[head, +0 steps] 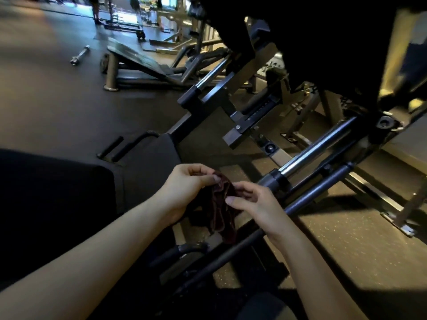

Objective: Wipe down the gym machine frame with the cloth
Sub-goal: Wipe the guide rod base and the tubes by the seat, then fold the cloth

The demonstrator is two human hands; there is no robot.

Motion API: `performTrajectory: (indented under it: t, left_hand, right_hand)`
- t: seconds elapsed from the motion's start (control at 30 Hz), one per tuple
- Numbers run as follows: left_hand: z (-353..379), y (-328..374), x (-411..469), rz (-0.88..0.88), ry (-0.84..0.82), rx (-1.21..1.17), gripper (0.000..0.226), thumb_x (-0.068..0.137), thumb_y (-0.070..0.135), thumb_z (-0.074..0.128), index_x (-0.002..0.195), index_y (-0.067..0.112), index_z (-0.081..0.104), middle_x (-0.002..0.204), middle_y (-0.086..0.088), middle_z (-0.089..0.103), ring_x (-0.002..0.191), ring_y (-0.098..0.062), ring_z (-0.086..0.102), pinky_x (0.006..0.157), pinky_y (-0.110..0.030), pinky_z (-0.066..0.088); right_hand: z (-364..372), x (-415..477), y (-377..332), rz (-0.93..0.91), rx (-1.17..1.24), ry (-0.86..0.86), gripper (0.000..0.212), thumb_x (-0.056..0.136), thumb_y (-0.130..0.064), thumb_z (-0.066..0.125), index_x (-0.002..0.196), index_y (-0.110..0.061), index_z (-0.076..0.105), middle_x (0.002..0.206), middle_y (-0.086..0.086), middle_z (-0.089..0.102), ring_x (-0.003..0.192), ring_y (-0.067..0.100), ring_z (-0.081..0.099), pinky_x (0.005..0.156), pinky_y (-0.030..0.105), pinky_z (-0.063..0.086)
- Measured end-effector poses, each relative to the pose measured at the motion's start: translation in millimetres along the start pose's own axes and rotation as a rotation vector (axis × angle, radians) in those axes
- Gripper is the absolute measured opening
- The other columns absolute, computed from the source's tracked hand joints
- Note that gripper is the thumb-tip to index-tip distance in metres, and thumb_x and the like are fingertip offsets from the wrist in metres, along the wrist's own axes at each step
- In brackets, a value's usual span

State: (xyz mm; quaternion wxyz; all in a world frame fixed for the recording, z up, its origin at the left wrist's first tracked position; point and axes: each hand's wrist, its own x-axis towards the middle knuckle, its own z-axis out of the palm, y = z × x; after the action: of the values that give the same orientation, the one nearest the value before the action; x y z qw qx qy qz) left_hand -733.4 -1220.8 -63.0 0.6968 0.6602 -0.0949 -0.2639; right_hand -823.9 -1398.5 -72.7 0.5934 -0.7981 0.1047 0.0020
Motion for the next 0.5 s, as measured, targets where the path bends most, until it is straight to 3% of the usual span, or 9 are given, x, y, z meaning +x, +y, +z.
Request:
performTrajectory:
  t: [0.13, 0.27, 0.37, 0.5]
  left_hand:
    - [-45.1, -2.4, -7.1, -0.001, 0.106, -0.047, 0.006, 0.092, 0.006, 0.071, 0.095, 0.004, 0.075, 0.084, -0.012, 0.073, 0.072, -0.019, 0.069, 0.065, -0.028, 0.058]
    - [-107.2, -0.1, -30.1, -0.035, 0.213, -0.135, 0.008, 0.089, 0.003, 0.072, 0.095, 0.004, 0.076, 0.084, -0.011, 0.074, 0.075, -0.019, 0.07, 0.071, -0.028, 0.06]
    - [-150.4, 4.0, -64.3, -0.104, 0.316, -0.199, 0.007, 0.089, 0.004, 0.072, 0.094, 0.006, 0.077, 0.084, -0.011, 0.074, 0.073, -0.018, 0.07, 0.064, -0.027, 0.058]
    - [-193.5, 16.3, -130.0, -0.152, 0.483, -0.183, 0.005, 0.088, 0.007, 0.074, 0.092, 0.008, 0.078, 0.084, -0.011, 0.073, 0.074, -0.019, 0.068, 0.071, -0.029, 0.054]
  right_hand:
    - [41.0, 21.2, -9.7, -0.087, -0.043, -0.082, 0.022, 0.09, -0.009, 0.074, 0.11, -0.019, 0.073, 0.103, -0.001, 0.077, 0.1, 0.011, 0.073, 0.086, 0.029, 0.06]
    - [90.2, 43.4, -32.9, -0.087, -0.013, -0.133, 0.014, 0.089, -0.005, 0.075, 0.101, -0.01, 0.072, 0.093, 0.005, 0.079, 0.087, 0.018, 0.076, 0.071, 0.027, 0.06]
    - [125.3, 50.8, -60.0, -0.042, -0.008, -0.235, 0.008, 0.088, -0.005, 0.076, 0.095, -0.009, 0.073, 0.085, 0.009, 0.078, 0.08, 0.021, 0.076, 0.068, 0.026, 0.058]
    - [177.6, 44.2, -106.9, -0.035, -0.063, -0.378, 0.011, 0.09, 0.001, 0.072, 0.091, -0.009, 0.073, 0.072, 0.002, 0.076, 0.067, 0.008, 0.072, 0.06, 0.015, 0.052]
